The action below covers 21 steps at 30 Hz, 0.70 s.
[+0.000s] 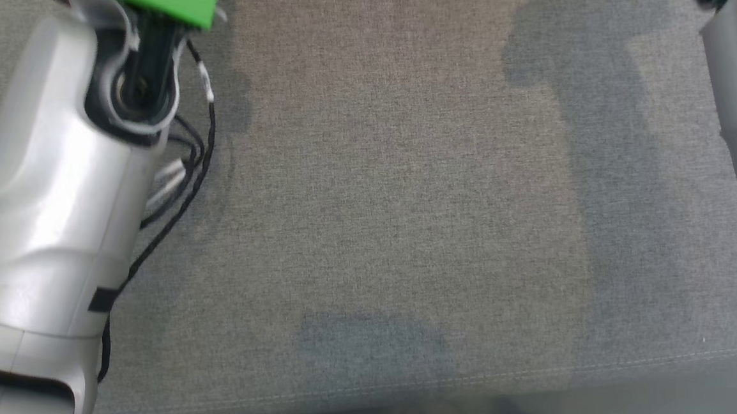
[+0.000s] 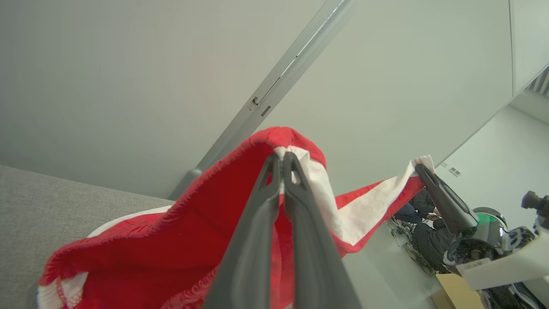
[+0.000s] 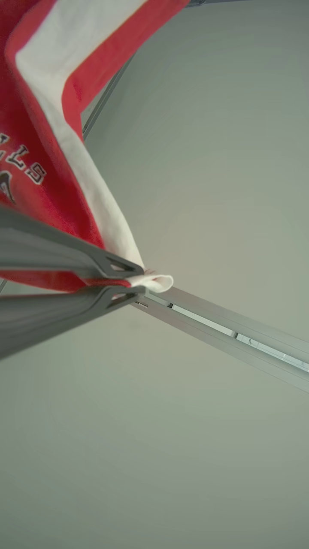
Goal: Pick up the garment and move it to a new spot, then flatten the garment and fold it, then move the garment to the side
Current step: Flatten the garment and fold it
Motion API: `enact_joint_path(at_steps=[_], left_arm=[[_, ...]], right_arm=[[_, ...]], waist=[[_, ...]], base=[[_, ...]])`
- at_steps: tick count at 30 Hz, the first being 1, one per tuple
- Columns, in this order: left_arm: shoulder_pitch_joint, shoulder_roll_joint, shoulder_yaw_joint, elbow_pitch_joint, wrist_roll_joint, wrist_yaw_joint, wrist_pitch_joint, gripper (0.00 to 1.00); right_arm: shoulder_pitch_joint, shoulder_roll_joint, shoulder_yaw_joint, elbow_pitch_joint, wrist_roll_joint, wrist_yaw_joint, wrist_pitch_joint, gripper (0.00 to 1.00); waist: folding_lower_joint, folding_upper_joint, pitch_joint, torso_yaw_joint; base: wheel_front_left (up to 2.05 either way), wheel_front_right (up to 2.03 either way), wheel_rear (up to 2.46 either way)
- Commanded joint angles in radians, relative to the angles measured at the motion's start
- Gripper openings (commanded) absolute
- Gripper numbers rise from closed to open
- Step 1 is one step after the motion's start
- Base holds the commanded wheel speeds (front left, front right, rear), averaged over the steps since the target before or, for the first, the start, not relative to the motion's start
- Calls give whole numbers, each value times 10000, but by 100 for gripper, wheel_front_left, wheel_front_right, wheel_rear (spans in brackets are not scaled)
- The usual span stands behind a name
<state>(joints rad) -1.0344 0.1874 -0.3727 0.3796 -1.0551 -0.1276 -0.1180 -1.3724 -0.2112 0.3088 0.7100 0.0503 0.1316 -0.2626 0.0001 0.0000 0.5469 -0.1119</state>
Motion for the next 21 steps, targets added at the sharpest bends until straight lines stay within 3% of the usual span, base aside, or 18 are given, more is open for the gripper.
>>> enact_joint_path(at_steps=[1,4,13,21], left_arm=[[522,220,-61,-36,62,-37,-181,0],[1563,466,-452,131,288,-35,-138,0],[3645,762,-1169,26,669,809,225,0],[5105,1230,-1877,-318,1375,1816,542,0]], right_arm=[[575,-241,197,-181,279,-16,-19,0],[1737,-535,589,-515,872,-16,162,0],[4957,-1260,458,-1865,2274,-16,899,0],[7795,-1645,-246,-3049,2007,-17,1553,0]], waist=[[-1,0,-550,121],[-1,0,-1108,151],[-1,0,-2444,182],[-1,0,-3417,219]], base=[[0,0,0],[0,0,0],[0,0,0],[0,0,0]])
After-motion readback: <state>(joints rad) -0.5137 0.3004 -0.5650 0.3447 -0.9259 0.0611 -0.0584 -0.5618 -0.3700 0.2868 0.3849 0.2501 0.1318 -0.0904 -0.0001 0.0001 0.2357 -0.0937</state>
